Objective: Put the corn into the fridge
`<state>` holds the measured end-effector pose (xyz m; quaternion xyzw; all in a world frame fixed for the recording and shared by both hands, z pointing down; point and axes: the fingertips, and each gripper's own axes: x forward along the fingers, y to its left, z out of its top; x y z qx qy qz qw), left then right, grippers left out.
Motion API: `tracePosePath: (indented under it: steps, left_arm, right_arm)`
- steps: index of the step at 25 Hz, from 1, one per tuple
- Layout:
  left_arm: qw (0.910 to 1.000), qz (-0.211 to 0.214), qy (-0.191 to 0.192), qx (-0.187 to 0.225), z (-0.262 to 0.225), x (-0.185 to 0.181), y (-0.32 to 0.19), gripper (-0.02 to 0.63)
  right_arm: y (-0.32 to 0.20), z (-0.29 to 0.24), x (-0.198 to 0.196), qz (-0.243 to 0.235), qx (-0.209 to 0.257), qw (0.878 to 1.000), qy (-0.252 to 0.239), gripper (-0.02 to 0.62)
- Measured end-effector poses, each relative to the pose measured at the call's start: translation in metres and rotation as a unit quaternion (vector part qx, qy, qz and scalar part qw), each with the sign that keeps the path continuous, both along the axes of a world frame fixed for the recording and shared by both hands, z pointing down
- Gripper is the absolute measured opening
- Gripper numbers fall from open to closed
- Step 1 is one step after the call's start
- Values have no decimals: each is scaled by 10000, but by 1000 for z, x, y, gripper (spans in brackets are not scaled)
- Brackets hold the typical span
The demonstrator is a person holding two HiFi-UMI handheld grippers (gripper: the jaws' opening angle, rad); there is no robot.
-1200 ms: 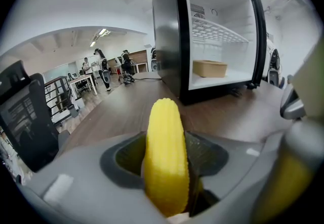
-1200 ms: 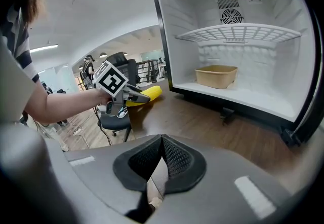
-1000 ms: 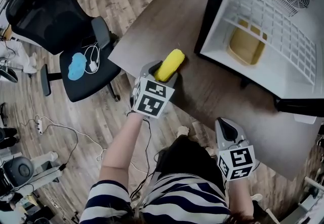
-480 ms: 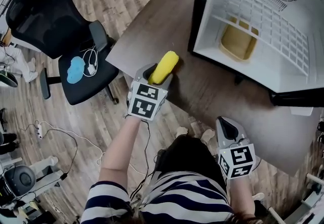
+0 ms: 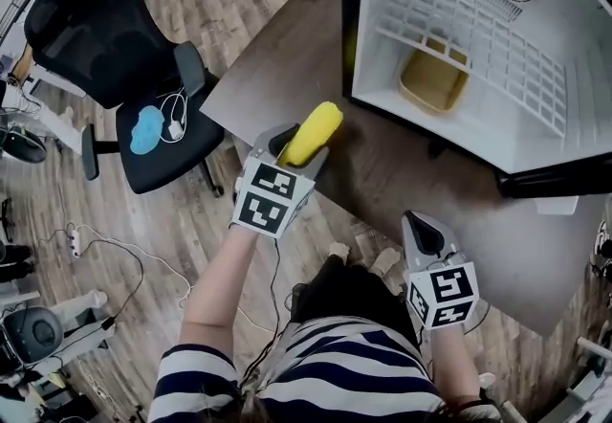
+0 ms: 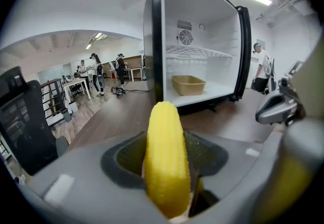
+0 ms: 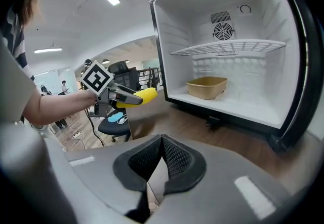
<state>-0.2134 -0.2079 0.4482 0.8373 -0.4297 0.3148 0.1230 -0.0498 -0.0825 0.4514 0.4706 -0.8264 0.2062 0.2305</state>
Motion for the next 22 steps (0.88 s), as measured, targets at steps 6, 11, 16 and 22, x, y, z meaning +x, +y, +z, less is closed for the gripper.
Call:
tracePosePath:
  steps: [6, 11, 16, 22]
  left_arm:
    - [9994, 330, 62, 28, -14, 42, 16, 0]
    - [9976, 686, 86, 79, -22, 85, 25, 0]
    - [9943, 1049, 138, 95, -35, 126, 30, 0]
    - [9883, 1488, 237, 218, -63, 167, 35, 0]
  right_arm:
    - [4, -4, 19, 90, 51, 9999, -107, -9]
    - [8, -7, 42, 276, 122, 9994, -178, -9]
    - [12, -13, 70, 539, 189, 9981, -210, -9]
    - [17, -25, 96, 779, 306, 9962, -253, -9]
